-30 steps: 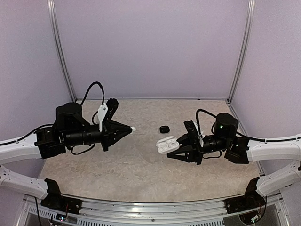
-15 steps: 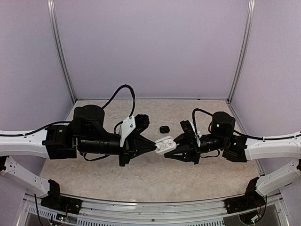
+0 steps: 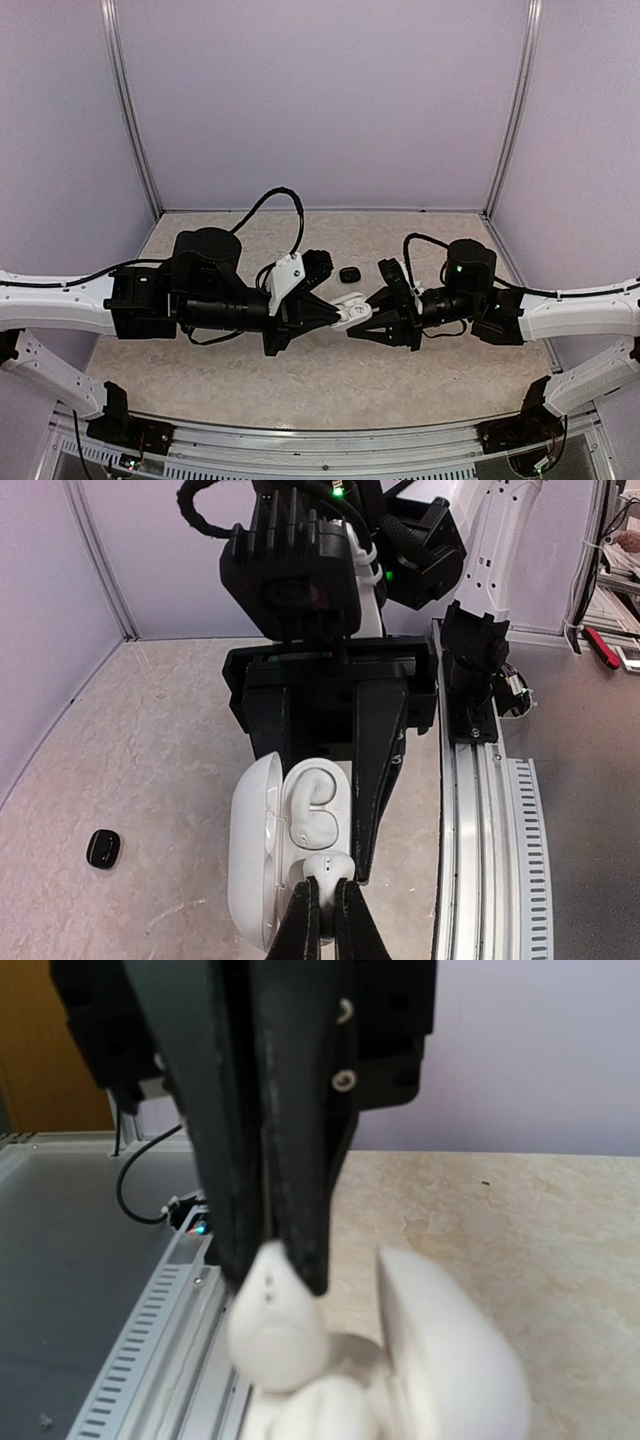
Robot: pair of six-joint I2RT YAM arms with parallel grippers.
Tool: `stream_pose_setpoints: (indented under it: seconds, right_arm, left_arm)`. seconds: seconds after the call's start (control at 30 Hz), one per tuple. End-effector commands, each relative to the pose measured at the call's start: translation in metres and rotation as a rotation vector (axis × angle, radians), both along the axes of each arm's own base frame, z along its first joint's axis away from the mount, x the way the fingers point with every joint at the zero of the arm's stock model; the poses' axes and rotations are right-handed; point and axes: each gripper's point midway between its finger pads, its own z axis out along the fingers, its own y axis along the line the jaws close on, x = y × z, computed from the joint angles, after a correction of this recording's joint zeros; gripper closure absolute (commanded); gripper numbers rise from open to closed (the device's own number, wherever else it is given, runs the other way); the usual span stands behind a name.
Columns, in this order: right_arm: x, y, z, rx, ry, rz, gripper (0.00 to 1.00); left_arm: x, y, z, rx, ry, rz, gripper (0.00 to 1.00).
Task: Insert the wireless bluetooth earbuds into the charging case
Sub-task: Insert the left earbud into the left side groove of the charging case.
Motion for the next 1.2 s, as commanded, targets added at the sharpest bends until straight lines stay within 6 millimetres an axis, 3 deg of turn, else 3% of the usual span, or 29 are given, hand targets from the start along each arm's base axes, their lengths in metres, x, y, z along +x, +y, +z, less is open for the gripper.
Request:
stream_pose_setpoints:
  seconds: [0.0, 0.67, 1.0, 1.17]
  right_arm:
    - [-0.004, 0.005, 0.016, 0.043, -0.039, 0.024, 1.0]
    - [-0.008, 0.001, 0.022, 0.068, -0.056, 0.033, 1.0]
    - [-0.012, 0.001, 0.03, 0.092, -0.065, 0.051, 1.0]
    - [-0.011, 0.001, 0.026, 0.083, -0.06, 0.047, 1.0]
  left_arm:
    - [0.005, -0.002, -0.003, 0.023, -0.001, 0.03, 1.0]
    - [0.005, 0.003, -0.018, 0.092, 0.005, 0.036, 1.0]
    - [0.002, -0.002, -0.038, 0.136, 0.026, 0.011, 0.98]
    - [0.005, 0.002, -0.029, 0.126, 0.012, 0.034, 0.92]
